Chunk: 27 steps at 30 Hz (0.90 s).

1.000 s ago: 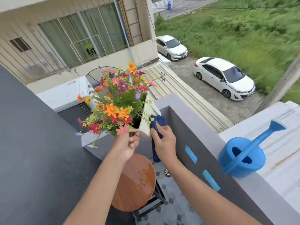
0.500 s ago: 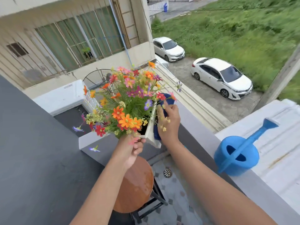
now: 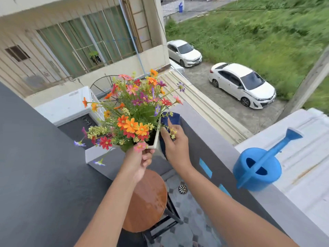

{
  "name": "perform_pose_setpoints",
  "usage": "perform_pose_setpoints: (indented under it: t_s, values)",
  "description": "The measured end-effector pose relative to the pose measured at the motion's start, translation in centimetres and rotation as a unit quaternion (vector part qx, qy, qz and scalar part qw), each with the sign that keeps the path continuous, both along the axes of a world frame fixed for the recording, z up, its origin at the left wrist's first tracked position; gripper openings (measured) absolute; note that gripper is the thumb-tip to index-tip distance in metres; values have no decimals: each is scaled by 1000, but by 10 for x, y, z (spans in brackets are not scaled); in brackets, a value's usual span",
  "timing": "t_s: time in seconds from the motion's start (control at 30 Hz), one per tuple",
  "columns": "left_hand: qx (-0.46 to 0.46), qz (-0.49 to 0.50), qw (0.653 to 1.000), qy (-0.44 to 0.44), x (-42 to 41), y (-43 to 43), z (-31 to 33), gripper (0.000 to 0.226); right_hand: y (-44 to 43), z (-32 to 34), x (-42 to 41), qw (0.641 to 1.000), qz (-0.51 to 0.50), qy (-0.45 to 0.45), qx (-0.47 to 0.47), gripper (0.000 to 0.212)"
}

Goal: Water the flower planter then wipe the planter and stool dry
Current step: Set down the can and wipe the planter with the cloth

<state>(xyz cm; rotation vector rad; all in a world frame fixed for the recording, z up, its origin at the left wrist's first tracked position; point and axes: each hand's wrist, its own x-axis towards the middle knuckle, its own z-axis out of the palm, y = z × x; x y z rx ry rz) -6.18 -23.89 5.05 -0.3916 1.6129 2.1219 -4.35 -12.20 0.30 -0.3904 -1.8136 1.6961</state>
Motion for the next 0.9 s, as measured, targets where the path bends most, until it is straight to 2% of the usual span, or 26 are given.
perform_pose_setpoints:
  t_s: [0.17,0.3,0.37,0.43,0.53,0.63,0.73,0.77,0.83,0.9]
  values:
    - [0,-6,1000,27,2,-3,3,32,9,31,-23,1000,12,2,-16,20]
    - [-12,-26,999,27,16,-11,9,27,39,36,-50,999,-4,-32,26,24]
    - [10,-26,999,26,19,-14,10,26,44,22,-50,997,-30,-55,35,36]
    - [31,-20,999,22,17,-15,12,29,39,-4,-44,994,-35,-100,-4,20]
    - [9,-20,999,25,12,-16,16,31,32,-31,-36,992,-24,-121,-30,28]
    - [5,-21,999,23,12,-16,12,30,31,-22,-42,993,-33,-106,-37,33]
    - [-3,-12,1000,22,11,-11,5,31,24,19,-51,995,-41,-89,-22,38]
    - [-11,-5,1000,21,10,-9,4,31,19,30,-54,996,-38,-76,-6,36]
    - [-12,15,1000,25,5,-7,2,31,7,44,-49,998,-17,-53,20,14]
    - [7,30,999,33,-1,-8,1,30,-7,46,-36,999,-3,-19,32,22]
